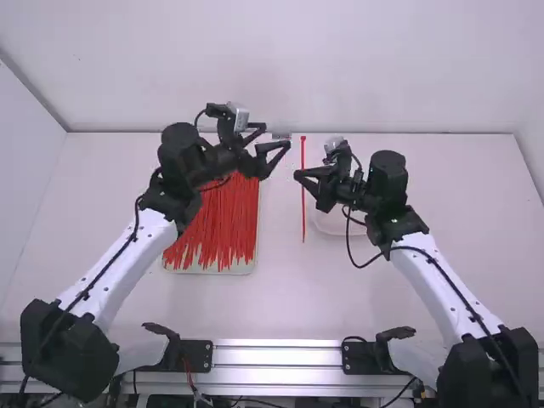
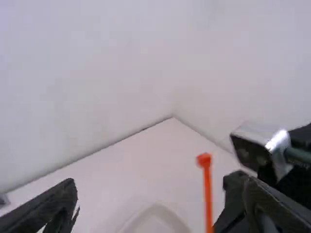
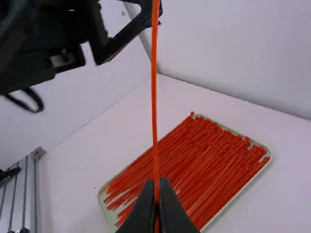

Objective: Fasten the cable tie

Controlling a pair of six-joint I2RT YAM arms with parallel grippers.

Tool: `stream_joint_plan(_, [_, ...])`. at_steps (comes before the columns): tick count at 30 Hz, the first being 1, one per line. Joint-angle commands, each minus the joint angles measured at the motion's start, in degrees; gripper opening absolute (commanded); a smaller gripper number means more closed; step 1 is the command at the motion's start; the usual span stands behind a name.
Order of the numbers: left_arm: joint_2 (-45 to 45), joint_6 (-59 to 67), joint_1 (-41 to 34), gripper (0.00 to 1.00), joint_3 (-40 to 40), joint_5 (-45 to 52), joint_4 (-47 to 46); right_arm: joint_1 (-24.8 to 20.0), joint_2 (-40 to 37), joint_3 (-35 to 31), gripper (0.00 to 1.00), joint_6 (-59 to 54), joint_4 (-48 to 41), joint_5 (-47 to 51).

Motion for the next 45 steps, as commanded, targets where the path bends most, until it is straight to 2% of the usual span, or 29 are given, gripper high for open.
stream_joint_plan(1, [-0.7, 5.3, 4.4, 0.90, -0.2, 13.1, 0.8, -0.9, 0.3, 1.6, 0.00, -3.6, 1.3, -4.9])
stream_joint_plan(5, [1.0, 6.1, 10.4, 0.92, -0.2, 28.1, 4.9, -1.9, 0.3, 1.6, 0.00, -5.5, 4.7, -6.0])
stream_joint_plan(9, [4.3, 5.7, 10.4, 0.92, -0.2, 37.0, 12.3, -1.0, 0.4, 1.6, 0.00, -9.0, 6.9, -6.0])
stream_joint_plan(19, [8.5, 4.2, 5.7, 0.95, -0.2, 38.9, 21.4, 2.0, 0.4, 1.6, 0.00, -15.8, 9.2, -5.7])
stream_joint_plan(26, [8.5, 0.0, 3.3, 0.88, -0.2, 39.1, 28.8, 3.8, 0.4, 1.6, 0.00, -20.1, 9.3, -5.9])
stream_joint_plan(29, [8.5, -2.6, 3.5, 0.78, -0.2, 39.0, 31.8, 4.3, 0.4, 1.6, 0.00, -20.2, 9.7, -5.8])
stream_joint_plan(31, [8.5, -4.0, 3.2, 0.64, -0.2, 39.0, 33.3, 4.2, 0.4, 1.6, 0.00, -20.1, 10.5, -5.9])
stream_joint_plan(35, [8.5, -6.5, 3.2, 0.44, -0.2, 38.7, 35.9, 4.1, 0.4, 1.6, 0.00, -19.6, 12.2, -5.9])
stream_joint_plan(39, [8.5, -9.1, 2.9, 0.35, -0.2, 38.4, 38.9, 4.2, 0.4, 1.6, 0.00, -19.5, 14.3, -6.1])
stream_joint_plan(44, [8.5, -10.1, 3.0, 0.33, -0.2, 37.7, 41.1, 4.6, 0.4, 1.6, 0.00, -18.2, 15.7, -5.9])
stream_joint_plan(45, [8.5, -10.7, 3.0, 0.29, -0.2, 37.3, 41.3, 4.6, 0.4, 1.6, 0.00, -18.2, 15.7, -5.8])
